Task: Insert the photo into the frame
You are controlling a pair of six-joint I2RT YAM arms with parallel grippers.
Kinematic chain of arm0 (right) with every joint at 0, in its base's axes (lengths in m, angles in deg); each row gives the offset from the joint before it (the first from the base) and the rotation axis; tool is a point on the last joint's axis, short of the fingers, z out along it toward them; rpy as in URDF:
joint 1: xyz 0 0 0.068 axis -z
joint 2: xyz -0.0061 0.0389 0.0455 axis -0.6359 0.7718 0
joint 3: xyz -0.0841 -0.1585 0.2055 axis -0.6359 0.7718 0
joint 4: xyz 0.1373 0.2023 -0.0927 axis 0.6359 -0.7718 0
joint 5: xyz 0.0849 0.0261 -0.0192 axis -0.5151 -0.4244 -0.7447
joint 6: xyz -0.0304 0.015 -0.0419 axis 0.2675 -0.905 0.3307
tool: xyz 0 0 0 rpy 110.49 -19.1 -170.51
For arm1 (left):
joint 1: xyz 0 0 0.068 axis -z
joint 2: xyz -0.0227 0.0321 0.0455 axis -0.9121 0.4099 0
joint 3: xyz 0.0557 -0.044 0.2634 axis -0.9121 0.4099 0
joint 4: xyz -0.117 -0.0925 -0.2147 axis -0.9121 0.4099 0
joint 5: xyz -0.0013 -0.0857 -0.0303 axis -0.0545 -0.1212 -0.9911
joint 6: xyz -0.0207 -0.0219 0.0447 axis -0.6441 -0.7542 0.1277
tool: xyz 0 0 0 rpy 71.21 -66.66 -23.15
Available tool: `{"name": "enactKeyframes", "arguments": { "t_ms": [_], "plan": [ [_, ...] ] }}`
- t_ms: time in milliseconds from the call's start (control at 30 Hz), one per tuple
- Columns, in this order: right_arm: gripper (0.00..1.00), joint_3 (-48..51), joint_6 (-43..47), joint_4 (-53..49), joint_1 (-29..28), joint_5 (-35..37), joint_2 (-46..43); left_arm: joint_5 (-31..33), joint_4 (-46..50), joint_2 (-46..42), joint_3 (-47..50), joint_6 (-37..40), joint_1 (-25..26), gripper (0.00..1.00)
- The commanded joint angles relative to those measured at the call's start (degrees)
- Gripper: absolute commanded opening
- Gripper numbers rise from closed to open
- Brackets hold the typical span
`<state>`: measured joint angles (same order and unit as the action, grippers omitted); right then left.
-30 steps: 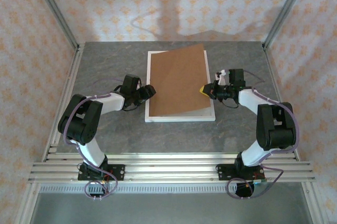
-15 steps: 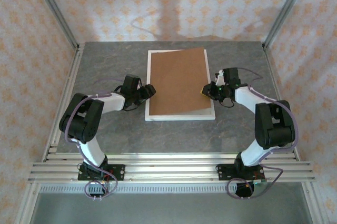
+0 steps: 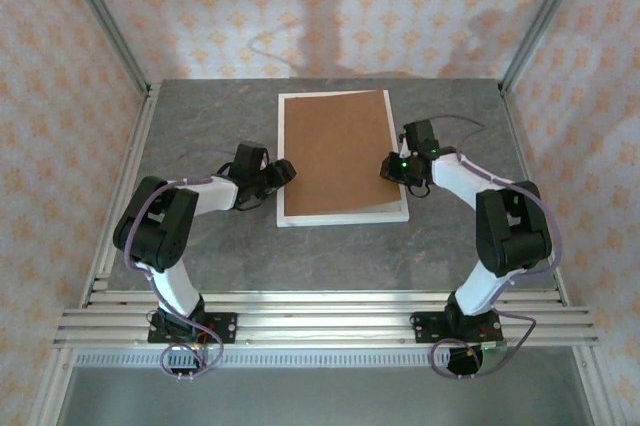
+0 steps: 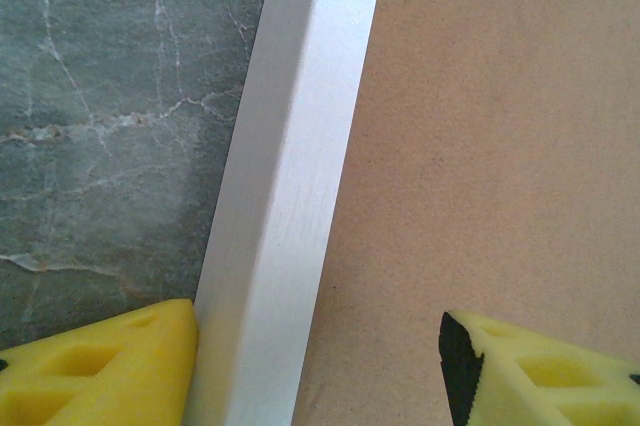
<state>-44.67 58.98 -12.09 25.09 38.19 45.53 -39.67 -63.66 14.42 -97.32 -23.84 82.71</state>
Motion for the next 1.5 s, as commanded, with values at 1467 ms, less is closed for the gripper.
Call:
{"name": "enactKeyframes", "arguments": {
  "t_ms": [1467],
  "plan": [
    [0.59, -6.97, 3.63, -14.63, -7.04, 25.31, -0.94, 0.20, 11.71, -3.41, -4.38, 7.60, -0.10, 0.68]
  ]
}}
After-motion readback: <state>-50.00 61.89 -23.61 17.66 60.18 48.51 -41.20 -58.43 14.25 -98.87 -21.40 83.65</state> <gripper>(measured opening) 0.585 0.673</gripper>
